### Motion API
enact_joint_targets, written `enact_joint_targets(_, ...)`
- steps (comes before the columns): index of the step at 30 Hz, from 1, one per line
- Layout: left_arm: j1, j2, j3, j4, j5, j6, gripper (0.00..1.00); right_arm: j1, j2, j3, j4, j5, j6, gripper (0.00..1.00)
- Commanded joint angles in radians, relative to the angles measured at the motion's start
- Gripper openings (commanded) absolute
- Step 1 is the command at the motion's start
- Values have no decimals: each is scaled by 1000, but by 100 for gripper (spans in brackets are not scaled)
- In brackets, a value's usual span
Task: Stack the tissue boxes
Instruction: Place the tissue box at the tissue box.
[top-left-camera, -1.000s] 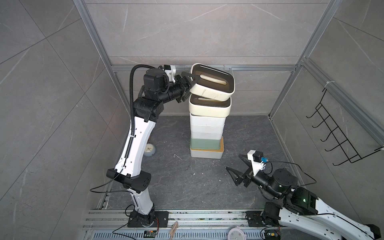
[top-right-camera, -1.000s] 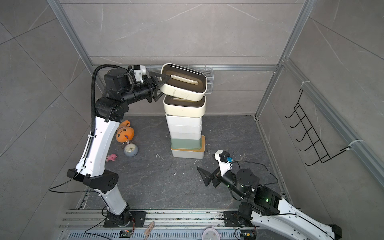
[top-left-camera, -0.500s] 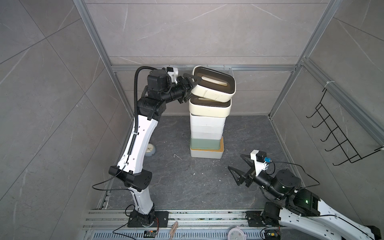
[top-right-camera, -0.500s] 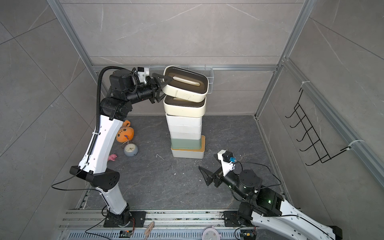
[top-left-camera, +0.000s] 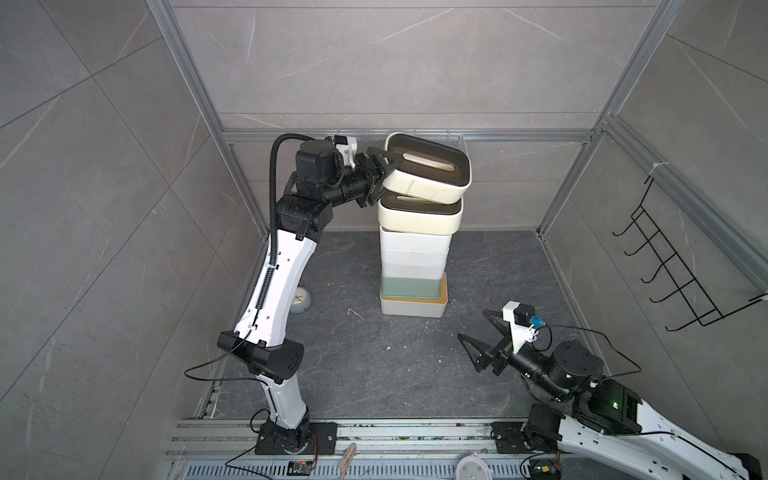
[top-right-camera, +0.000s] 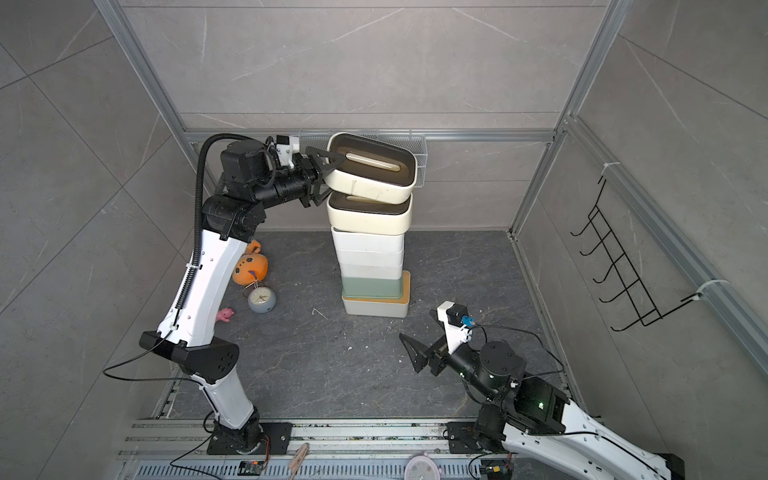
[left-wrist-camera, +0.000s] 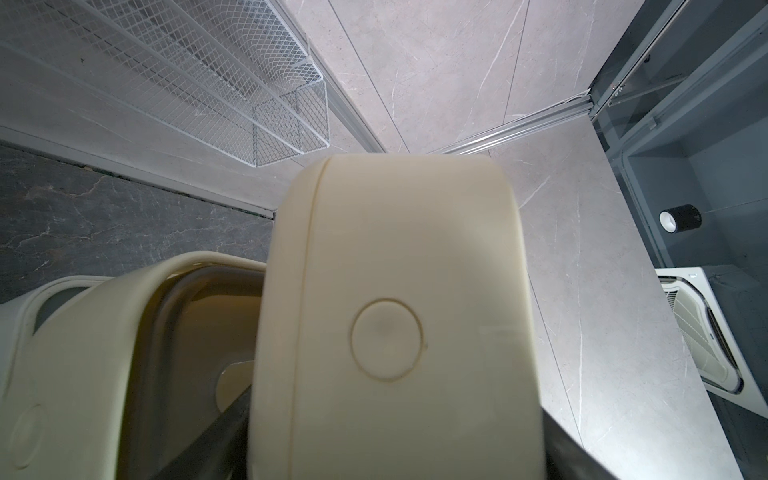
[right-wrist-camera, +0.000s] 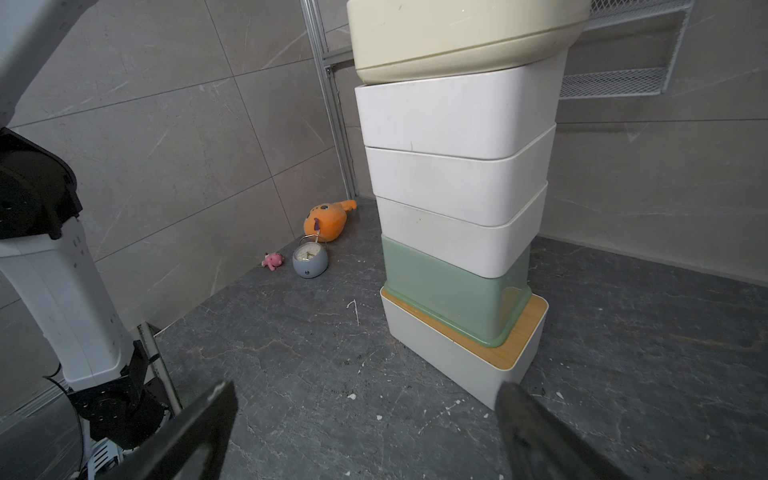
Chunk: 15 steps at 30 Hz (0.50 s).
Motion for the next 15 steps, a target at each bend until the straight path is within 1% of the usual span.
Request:
enact_joint_targets(1, 2, -37, -6, 72, 64, -28, 69, 5, 14, -4, 7, 17, 9, 100)
enact_joint_targets(9, 2, -70, -12, 98, 73, -70, 68, 4, 31, -7, 26, 5, 21, 100)
enact_joint_targets(15, 2, -115, -50, 129, 81, -88, 68, 5, 53, -5, 40, -3, 27, 100)
